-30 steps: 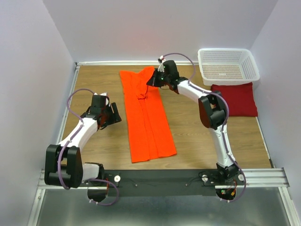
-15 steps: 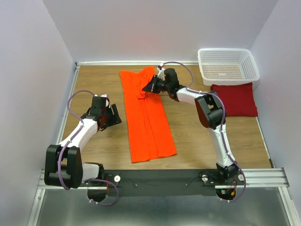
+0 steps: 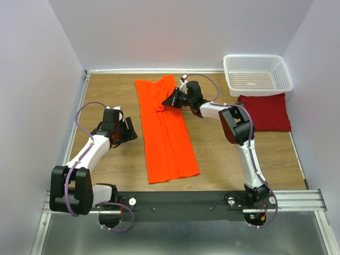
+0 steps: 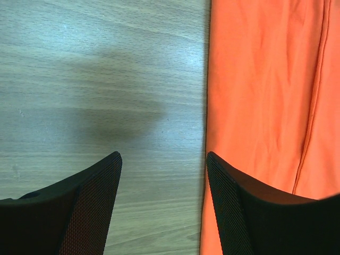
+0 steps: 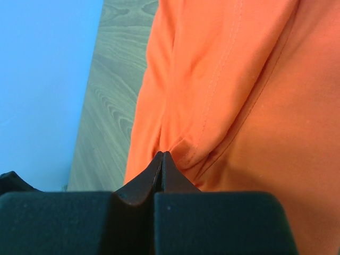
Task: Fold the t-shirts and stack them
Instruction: Fold the tshirt
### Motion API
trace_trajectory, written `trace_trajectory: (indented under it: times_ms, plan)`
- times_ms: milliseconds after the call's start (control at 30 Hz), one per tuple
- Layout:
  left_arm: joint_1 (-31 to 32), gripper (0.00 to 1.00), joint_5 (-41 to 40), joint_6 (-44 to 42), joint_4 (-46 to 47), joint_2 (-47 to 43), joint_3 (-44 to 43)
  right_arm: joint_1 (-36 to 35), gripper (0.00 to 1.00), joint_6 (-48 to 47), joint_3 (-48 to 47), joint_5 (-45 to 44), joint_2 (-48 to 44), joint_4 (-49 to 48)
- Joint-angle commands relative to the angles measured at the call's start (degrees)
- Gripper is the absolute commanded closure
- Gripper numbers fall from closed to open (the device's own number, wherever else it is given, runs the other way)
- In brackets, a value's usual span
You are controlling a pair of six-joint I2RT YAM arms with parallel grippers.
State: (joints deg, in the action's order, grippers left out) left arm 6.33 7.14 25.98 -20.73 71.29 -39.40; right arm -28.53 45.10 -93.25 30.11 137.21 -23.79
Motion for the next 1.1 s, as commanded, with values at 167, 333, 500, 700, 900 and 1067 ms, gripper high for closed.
trace_trajectory:
  times_ms: [167, 333, 500, 700, 900, 1067]
  plan:
    - [-0.35, 0.27, 1.21, -0.31, 0.25, -0.8, 0.99, -0.47, 0.96, 0.87, -1.05, 3.2, 3.51, -2.4]
    - [-0.35, 0.27, 1.3, -0.31, 0.43, -0.8, 1.08, -1.0, 0.96, 0.78, -1.05, 5.04, 3.59, -2.75]
    - [-0.35, 0.27, 1.74, -0.4, 0.6, -0.71, 1.25, -1.61, 0.96, 0.6, -0.79, 5.75, 3.24, -3.19]
    - [-0.35, 0.27, 1.74, -0.31, 0.6, -1.06, 1.52, -1.88, 0.96, 0.34, -0.7, 5.84, 2.98, -3.19]
    - [-0.35, 0.27, 1.83, -0.31, 0.52, -1.24, 1.43, -1.79, 0.96, 1.48, 0.08, 5.31, 4.73, -3.02]
    - [-0.35, 0.27, 1.83, -0.31, 0.34, -1.5, 1.52, -1.7, 0.97, 2.45, 0.7, 4.96, 7.28, -3.02]
